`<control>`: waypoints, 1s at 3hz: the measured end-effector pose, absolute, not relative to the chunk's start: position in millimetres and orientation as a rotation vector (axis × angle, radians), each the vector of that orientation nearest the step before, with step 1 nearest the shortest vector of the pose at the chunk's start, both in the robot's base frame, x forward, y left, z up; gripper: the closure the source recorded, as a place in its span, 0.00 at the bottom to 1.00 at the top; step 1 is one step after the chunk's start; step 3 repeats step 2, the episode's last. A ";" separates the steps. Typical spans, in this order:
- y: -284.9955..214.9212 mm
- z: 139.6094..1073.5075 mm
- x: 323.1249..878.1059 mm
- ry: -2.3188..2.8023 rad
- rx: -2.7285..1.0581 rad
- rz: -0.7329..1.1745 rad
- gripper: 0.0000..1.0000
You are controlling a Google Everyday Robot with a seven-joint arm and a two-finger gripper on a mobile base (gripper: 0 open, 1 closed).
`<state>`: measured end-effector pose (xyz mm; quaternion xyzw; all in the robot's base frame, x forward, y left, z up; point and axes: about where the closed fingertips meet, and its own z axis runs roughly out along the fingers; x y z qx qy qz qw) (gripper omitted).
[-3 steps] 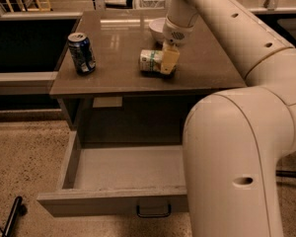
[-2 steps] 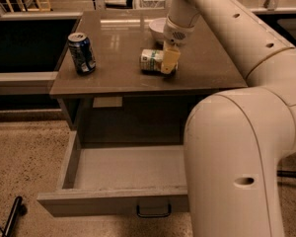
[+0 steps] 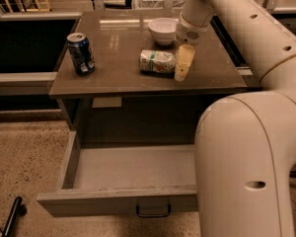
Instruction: Pick 7up can from top drawer and place on counter
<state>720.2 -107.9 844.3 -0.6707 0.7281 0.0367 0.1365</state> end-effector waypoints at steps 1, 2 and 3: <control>-144.9 859.6 706.7 2.062 -1.938 0.056 0.00; -148.3 858.1 706.4 2.059 -1.933 0.051 0.00; -148.3 858.1 706.4 2.059 -1.933 0.051 0.00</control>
Offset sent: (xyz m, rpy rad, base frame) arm -0.0125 -0.0352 0.0146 -0.0011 -0.0506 0.0130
